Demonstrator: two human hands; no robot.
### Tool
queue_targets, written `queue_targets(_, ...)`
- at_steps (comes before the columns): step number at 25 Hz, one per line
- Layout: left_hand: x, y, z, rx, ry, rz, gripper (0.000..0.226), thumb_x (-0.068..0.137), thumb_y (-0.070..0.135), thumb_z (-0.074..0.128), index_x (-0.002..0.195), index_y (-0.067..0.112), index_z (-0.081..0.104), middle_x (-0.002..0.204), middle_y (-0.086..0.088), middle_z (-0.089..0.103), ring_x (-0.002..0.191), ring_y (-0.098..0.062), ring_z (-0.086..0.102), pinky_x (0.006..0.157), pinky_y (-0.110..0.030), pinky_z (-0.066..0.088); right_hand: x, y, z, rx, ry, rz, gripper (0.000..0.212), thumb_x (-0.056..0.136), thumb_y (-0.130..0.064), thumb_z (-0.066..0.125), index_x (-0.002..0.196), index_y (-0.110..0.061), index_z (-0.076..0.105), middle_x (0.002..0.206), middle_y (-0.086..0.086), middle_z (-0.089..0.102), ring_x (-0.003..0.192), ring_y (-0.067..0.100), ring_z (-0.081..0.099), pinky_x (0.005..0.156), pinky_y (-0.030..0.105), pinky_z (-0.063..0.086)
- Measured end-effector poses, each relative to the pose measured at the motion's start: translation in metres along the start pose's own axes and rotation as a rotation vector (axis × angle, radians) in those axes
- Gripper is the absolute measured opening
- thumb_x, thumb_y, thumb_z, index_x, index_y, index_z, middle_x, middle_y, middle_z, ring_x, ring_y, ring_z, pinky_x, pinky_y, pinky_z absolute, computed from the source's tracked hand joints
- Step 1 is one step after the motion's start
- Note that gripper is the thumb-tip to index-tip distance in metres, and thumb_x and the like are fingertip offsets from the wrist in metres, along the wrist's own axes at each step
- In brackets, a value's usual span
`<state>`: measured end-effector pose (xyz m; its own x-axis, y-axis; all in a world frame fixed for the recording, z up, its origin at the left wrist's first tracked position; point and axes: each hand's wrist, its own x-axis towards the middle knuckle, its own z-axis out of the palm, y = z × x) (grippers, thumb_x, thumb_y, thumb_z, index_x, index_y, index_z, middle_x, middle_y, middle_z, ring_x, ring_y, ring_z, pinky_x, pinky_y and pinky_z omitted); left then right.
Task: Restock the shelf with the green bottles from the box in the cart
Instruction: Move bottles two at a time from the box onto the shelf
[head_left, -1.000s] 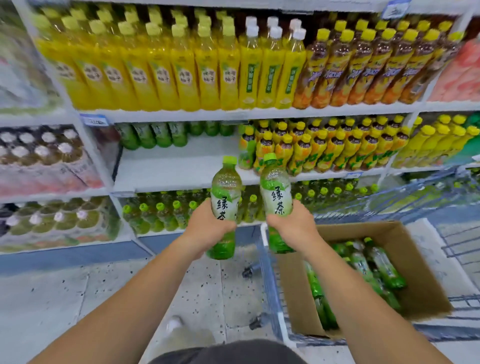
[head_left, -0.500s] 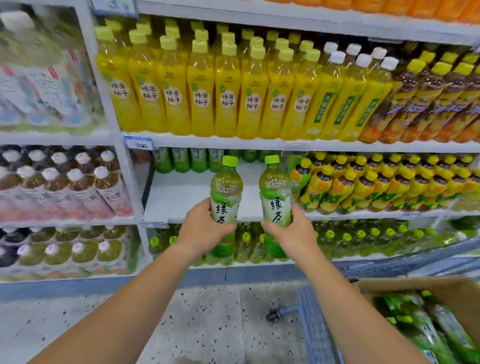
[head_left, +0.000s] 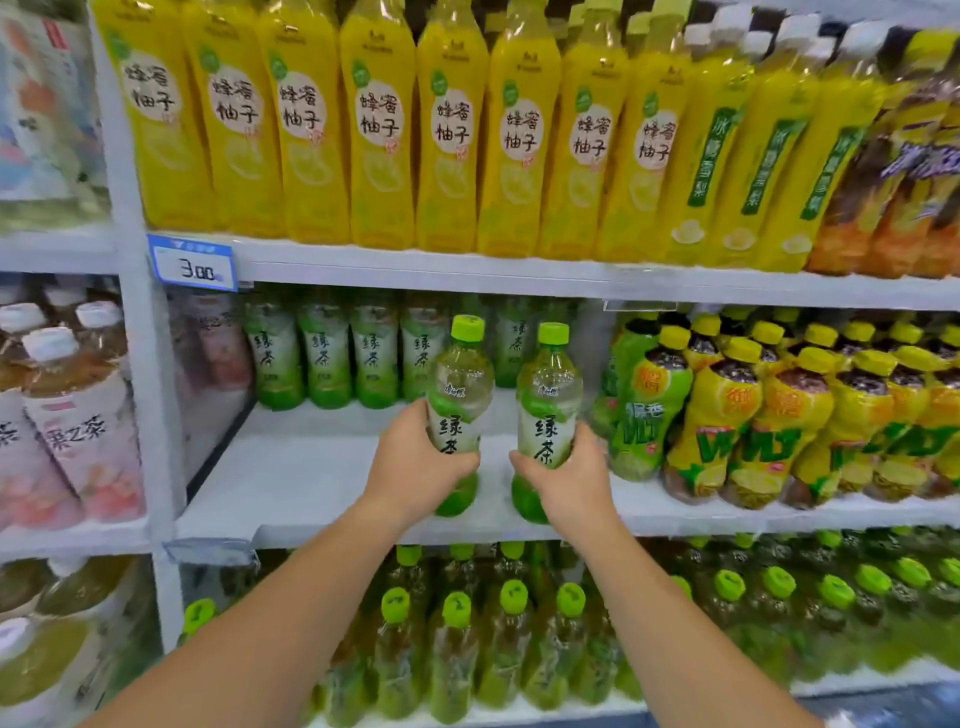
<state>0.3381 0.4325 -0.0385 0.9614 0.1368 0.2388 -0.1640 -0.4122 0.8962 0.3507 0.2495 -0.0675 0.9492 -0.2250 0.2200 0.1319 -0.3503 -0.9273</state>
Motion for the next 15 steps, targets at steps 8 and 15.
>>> queue_targets(8,0.010,-0.032,0.027,-0.079,0.013,0.153,0.047,0.067,0.026,0.084,0.106,0.034,0.061,0.097,0.012,0.070,0.082,0.004,0.066,0.064,-0.015,0.054,0.007,0.033,0.013,0.075,-0.002,-0.182,0.054,0.079,-0.027,0.082,0.117,-0.033,0.045,0.107,-0.019,0.060,0.093,-0.014,0.058,0.072,0.009,0.044)
queue_targets(15,0.001,-0.068,0.023,0.127,0.016,0.189,0.059,0.067,0.043,0.087,0.120,0.035,0.062,0.112,0.008,0.060,0.100,-0.004,0.059,0.086,-0.026,0.052,0.002,0.049,-0.005,-0.124,-0.027,-0.228,0.058,0.076,-0.046,0.081,0.121,-0.040,0.045,0.105,-0.030,0.055,0.093,-0.013,0.054,0.070,0.005,0.039)
